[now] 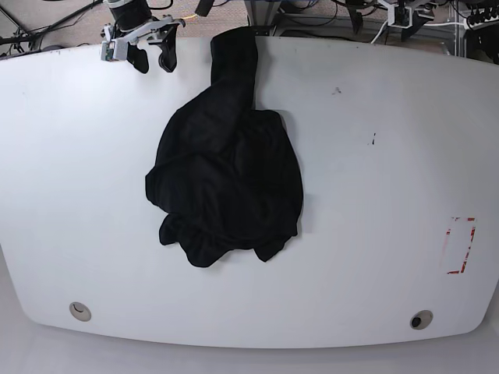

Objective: Fold the T-shirt properly
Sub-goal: 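Move both grippers to the black T-shirt and grasp its edges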

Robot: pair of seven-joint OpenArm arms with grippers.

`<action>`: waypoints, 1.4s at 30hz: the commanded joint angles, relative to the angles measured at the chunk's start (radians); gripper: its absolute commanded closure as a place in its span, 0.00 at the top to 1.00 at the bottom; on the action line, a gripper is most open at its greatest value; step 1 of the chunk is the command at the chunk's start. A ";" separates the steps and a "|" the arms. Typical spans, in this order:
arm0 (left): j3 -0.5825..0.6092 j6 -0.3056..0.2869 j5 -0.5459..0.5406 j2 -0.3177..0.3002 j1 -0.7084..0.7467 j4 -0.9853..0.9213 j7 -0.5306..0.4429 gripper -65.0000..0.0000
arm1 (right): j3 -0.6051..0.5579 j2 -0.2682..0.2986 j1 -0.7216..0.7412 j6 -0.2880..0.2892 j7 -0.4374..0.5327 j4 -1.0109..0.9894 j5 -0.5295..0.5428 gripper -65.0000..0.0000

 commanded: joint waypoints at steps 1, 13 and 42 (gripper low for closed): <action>-0.003 0.007 0.001 0.000 0.020 0.014 -0.027 0.84 | 0.004 0.002 0.067 0.006 -0.057 0.017 0.010 0.54; -0.003 0.005 0.004 0.000 -0.026 0.013 -0.024 0.84 | 0.010 -0.012 0.365 0.017 -0.425 -0.018 0.148 0.55; 0.011 0.001 0.004 -0.009 -0.261 0.008 0.114 0.84 | 0.130 -0.067 0.593 -0.062 -0.658 -0.317 0.403 0.54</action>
